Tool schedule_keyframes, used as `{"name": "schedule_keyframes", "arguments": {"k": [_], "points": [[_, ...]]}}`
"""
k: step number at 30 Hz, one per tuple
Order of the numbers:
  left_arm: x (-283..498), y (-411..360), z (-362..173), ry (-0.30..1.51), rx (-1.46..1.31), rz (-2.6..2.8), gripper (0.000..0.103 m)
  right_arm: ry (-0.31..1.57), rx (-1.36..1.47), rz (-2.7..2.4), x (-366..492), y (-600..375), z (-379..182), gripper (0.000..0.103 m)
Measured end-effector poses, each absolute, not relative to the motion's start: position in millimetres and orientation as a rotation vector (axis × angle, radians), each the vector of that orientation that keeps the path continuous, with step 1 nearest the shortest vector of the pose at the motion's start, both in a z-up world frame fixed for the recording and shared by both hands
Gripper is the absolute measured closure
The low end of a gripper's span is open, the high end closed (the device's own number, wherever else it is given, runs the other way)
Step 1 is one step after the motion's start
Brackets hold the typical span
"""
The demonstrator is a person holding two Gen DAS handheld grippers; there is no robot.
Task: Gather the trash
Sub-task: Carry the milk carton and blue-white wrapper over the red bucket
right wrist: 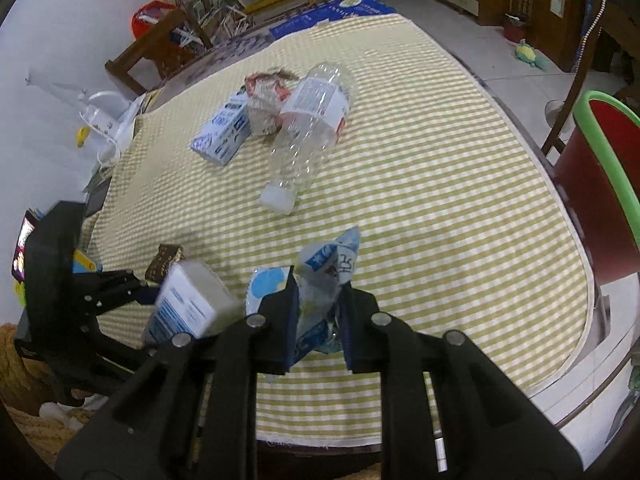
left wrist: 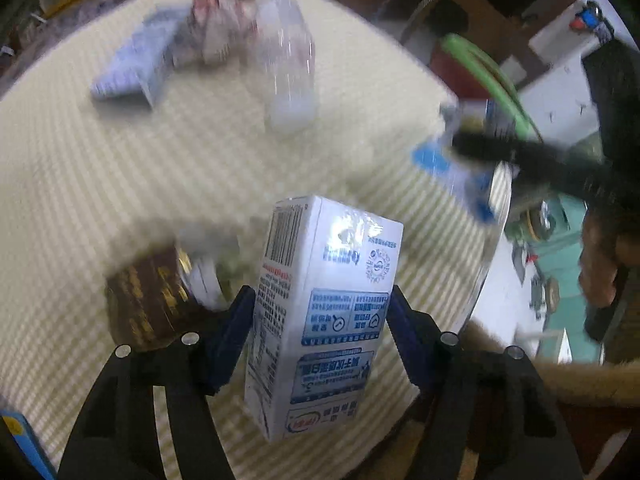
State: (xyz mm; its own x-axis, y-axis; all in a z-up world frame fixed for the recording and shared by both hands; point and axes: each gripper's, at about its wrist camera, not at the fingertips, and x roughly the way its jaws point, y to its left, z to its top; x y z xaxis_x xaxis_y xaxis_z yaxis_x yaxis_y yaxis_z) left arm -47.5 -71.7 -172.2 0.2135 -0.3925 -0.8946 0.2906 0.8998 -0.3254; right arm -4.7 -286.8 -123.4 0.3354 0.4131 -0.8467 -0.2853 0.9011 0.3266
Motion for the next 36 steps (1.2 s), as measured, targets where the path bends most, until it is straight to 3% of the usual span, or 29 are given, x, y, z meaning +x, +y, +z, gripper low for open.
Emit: {"name": "schedule_keyframes", "arguments": {"k": [8,16,36], "points": [[-3.7,-86.6,-102.4,1.032,-0.209,-0.398,0.04,1.004,0.161,0.432,4.4,-298.2,-90.2,0.085],[19.0,-111.2,-59.9,0.913,-0.22,-0.394,0.04,0.886,0.18,0.411,8.6,-317.6,-62.9,0.085],[43.5,-118.6,-54.9,0.881,-0.28,-0.302,0.04,0.881,0.197,0.373,36.1,-359.1,-62.0,0.085]]}}
